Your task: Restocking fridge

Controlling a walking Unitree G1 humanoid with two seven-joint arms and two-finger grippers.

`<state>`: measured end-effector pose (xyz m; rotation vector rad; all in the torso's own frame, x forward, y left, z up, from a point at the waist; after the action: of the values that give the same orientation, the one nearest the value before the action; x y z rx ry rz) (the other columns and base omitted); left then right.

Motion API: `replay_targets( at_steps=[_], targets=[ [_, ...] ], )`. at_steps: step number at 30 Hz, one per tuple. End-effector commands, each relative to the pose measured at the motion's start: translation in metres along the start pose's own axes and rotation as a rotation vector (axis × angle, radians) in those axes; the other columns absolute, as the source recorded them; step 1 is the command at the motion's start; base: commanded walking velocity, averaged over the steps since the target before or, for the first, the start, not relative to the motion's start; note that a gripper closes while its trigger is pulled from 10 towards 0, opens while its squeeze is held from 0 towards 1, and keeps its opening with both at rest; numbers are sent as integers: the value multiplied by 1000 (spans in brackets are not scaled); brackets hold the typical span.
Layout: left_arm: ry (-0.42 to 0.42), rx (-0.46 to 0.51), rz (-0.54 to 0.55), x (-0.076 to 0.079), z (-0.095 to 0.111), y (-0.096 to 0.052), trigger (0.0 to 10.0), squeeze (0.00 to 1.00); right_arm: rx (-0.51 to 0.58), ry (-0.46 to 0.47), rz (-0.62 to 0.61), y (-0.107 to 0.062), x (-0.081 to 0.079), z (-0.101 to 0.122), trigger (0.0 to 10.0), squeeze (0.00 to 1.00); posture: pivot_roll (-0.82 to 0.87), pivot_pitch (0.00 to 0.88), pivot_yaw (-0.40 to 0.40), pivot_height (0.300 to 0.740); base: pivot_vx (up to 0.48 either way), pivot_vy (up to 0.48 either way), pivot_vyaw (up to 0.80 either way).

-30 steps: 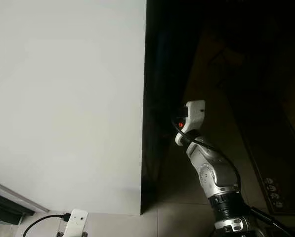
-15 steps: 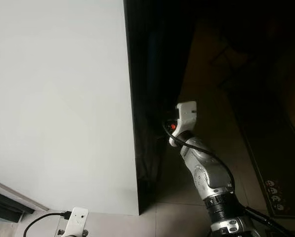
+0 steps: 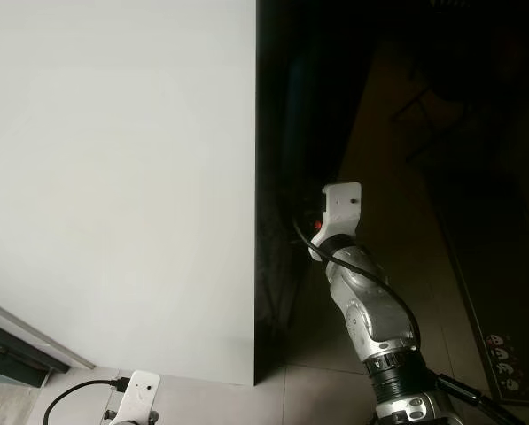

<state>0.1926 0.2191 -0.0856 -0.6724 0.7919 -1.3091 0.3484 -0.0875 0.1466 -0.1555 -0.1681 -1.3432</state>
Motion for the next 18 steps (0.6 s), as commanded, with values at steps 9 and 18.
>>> replay_targets(
  at_steps=[9, 18],
  targets=[
    [28, -29, 7, -4, -7, -1, 10000, 0, -4, 35, -85, -13, -10, 4, 10000, 0, 43, 76, -3, 740, 0, 0, 0],
    [35, -28, 2, -3, -6, -1, 10000, 0, -24, 40, -113, -18, -15, 4, 10000, 0, 42, 74, -3, 740, 0, 0, 0]
  ],
)
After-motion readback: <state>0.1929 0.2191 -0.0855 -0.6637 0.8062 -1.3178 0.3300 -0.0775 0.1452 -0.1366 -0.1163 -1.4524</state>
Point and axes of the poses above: a point about 5 cm out from each wrist's last joint towards the gripper, its own y axis pointing out of the wrist towards the gripper, its own z axis along the axis of the wrist's last joint, x = y × z, the point moved 1 cm from there along y, pointing out of the wrist towards the gripper, and after that the axes turned 13 degrees about -y, right-handed, at the moved point
